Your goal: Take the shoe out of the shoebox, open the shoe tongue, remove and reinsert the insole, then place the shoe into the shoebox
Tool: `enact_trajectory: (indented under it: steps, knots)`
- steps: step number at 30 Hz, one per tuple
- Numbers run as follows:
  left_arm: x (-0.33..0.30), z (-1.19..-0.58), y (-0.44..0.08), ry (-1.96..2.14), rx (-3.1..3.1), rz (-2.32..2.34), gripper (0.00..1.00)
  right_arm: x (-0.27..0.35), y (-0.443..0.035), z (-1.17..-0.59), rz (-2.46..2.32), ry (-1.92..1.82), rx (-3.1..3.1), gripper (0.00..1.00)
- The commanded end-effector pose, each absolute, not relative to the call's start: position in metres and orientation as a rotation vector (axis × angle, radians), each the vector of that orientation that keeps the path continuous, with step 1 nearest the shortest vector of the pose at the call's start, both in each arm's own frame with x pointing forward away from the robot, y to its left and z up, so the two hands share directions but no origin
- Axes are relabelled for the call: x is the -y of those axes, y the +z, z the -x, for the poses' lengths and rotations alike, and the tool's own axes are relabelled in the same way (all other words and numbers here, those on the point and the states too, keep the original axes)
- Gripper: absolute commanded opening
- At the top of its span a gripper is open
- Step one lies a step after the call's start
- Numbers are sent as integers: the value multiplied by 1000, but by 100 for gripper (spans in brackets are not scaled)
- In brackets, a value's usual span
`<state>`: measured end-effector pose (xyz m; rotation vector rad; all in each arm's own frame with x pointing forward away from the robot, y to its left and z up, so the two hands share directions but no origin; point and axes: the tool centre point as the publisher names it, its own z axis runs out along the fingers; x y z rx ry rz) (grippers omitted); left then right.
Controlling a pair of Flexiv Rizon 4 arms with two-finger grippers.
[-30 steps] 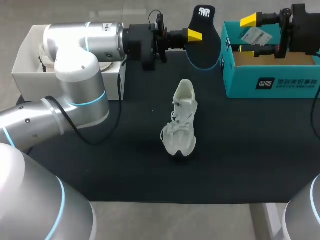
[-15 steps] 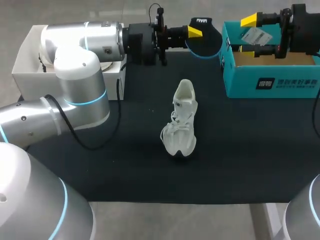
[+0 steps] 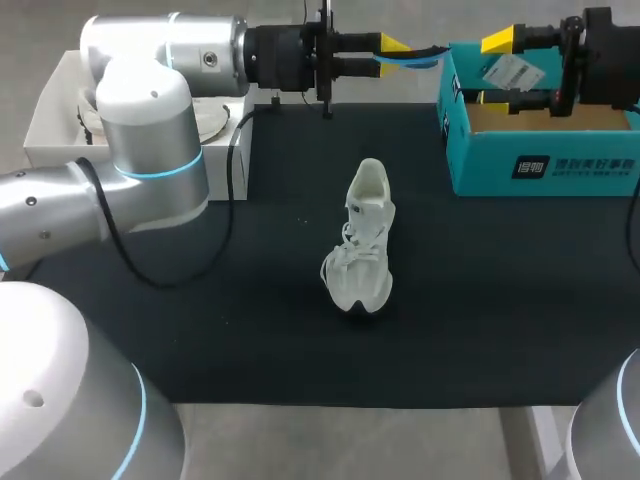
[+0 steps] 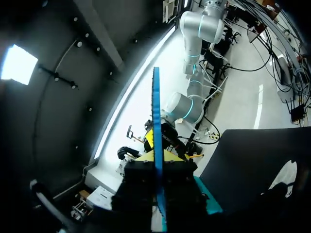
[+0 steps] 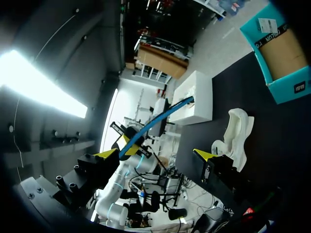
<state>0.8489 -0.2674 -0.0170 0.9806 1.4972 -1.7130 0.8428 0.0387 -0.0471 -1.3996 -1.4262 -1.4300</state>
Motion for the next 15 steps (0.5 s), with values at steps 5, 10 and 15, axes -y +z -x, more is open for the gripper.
enact_trajectory:
  steps: [5, 10, 15]
  knots:
    - [267, -861, -14, -1999, -1739, -898, 0, -40, -48, -843, 1401, -1431, 1425, 100]
    - [276, -869, -22, -2430, -2035, -437, 0, -40, -48, -843, 1401, -1431, 1425, 100]
    - [275, -860, -19, -2417, -2094, -451, 0, -40, -48, -843, 1401, -1431, 1425, 100]
